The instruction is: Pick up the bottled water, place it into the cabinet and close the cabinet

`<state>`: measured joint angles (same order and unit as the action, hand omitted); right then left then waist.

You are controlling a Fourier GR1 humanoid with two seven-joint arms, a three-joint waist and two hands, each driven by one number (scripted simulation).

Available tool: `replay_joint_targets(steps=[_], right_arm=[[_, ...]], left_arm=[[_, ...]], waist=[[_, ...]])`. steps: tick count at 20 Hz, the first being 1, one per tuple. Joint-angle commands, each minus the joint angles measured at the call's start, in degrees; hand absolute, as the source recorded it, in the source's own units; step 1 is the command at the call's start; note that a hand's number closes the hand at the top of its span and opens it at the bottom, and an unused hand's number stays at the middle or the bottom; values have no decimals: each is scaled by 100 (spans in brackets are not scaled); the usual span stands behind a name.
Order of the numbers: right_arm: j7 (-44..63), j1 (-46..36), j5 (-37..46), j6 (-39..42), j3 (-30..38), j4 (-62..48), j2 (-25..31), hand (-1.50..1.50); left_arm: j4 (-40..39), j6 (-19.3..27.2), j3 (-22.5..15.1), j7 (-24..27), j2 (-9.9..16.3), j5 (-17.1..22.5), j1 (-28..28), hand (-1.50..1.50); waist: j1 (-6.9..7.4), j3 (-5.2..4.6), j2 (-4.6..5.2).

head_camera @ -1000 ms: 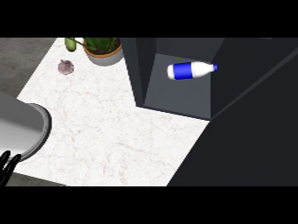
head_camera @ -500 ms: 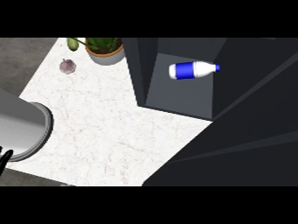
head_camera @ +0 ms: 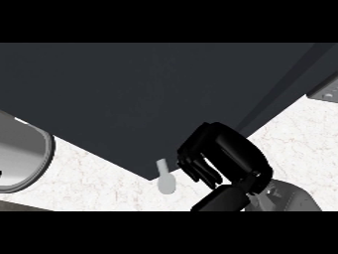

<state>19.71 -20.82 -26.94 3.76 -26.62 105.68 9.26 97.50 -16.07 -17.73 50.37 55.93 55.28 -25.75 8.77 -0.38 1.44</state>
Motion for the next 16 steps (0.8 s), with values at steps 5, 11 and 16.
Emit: replay_joint_targets(steps=[5, 11, 16], right_arm=[[-282, -2048, 548, -772, 1181, -2691, -645, 150], [-896, -2880, 719, -453, 1552, -4301, -585, 150], [-1076, -3206, 706, -391, 1644, -4719, -650, 150]], left_arm=[[-146, -477, 115, 194, -5, 41, -337, -150], [131, -476, 240, 210, -19, -11, -602, -150], [87, -463, 348, 23, -41, 25, -299, -150]], waist=[[-239, 25, -42], [-260, 38, -43], [-398, 30, -20]])
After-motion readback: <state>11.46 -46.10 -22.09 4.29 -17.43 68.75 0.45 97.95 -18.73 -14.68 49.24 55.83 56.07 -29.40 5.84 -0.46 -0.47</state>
